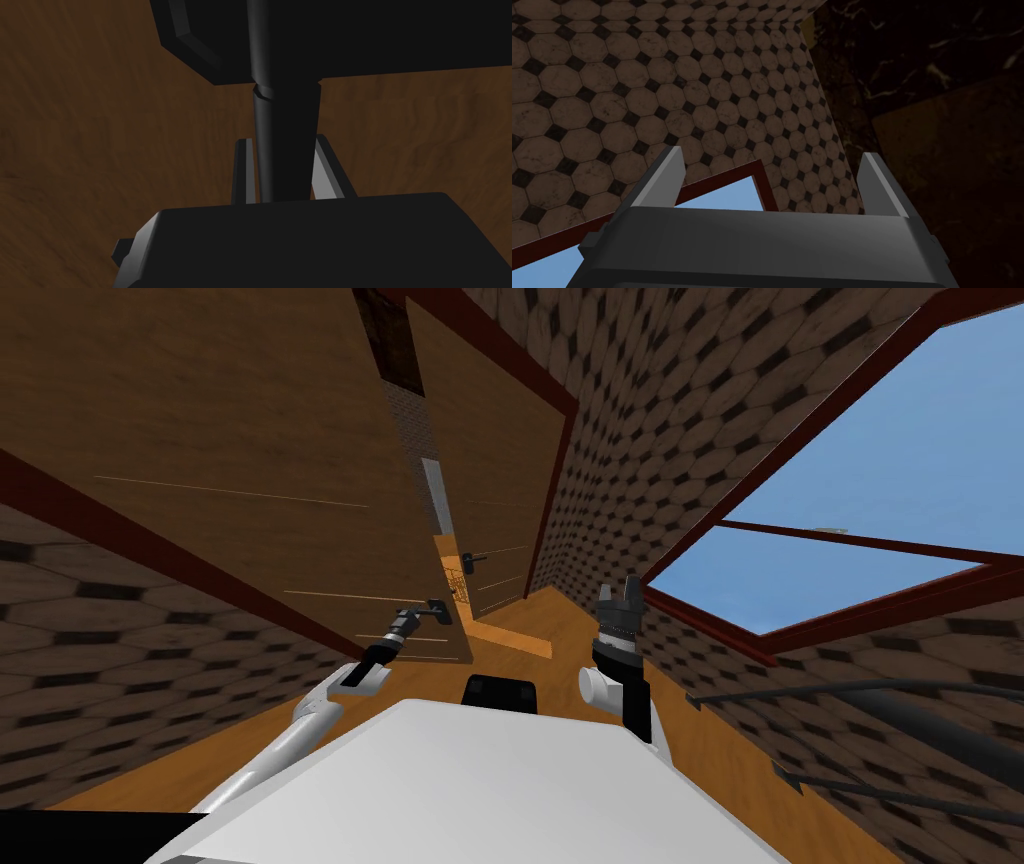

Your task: Pull the door open

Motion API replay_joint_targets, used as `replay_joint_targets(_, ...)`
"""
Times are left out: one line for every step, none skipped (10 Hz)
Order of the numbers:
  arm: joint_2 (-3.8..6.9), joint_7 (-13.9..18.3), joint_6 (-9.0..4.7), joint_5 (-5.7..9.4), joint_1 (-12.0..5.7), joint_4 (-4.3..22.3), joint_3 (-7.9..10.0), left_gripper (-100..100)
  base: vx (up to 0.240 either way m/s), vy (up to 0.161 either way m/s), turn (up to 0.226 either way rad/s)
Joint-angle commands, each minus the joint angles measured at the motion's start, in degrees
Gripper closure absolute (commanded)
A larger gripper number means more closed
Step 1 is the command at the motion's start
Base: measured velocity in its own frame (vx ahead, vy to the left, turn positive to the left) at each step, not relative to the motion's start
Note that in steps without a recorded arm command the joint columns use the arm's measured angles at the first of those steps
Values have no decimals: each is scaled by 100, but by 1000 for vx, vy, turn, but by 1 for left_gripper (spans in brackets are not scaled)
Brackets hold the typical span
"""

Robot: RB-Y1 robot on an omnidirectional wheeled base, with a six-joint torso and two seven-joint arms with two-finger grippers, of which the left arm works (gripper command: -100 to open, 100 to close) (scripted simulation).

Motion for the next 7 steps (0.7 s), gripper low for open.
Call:
replay_joint_targets(92, 121, -186, -20, 144, -51, -133, 100, -242, 64, -136)
replay_joint_targets(145, 173, -264, -24, 206, -70, -172, 100, -238, 64, -145)
replay_joint_targets(130, 122, -171, -7, 164, -56, -82, 100, -106, 34, -14)
replay_joint_targets(193, 191, -301, -22, 255, -34, -132, 100, -171, 47, -110)
replay_joint_targets(228, 225, -370, -27, 290, -26, -152, 100, -219, 80, -174)
replay_joint_targets(268, 264, -448, -33, 329, -18, -174, 100, -192, 66, -170)
replay_joint_targets(311, 305, -532, -40, 371, -9, -198, 100, -211, 53, -148)
